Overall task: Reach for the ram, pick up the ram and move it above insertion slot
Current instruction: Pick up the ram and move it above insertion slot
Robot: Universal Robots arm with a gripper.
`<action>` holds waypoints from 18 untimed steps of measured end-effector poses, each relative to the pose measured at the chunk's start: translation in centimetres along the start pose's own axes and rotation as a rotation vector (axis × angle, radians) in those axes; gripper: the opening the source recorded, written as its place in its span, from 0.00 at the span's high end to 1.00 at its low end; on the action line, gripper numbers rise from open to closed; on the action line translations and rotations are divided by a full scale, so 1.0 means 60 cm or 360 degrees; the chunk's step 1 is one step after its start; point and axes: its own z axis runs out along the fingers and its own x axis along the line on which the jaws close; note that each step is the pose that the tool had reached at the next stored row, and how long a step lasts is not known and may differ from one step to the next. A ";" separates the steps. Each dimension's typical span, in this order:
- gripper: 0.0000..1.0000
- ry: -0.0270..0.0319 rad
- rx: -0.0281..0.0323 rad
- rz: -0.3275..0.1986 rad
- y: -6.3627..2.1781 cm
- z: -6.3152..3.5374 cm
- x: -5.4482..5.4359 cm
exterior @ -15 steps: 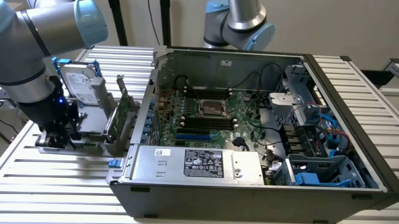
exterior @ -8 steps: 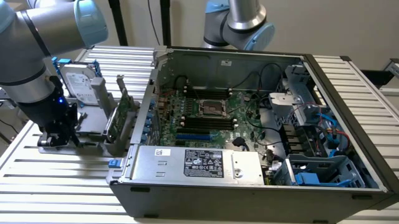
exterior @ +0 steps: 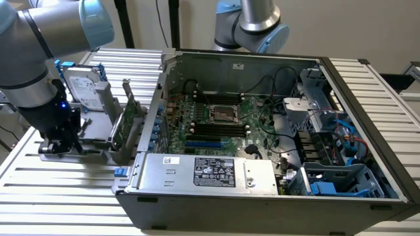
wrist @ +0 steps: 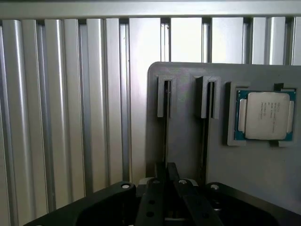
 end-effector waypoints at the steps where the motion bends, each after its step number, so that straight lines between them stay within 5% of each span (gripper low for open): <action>1: 0.87 0.00002 -0.00044 0.0000 0.000 -0.003 0.000; 6: 0.87 0.00005 -0.00182 0.0000 0.000 -0.029 0.000; 18: 0.87 0.00028 -0.00195 0.0000 -0.003 -0.118 0.000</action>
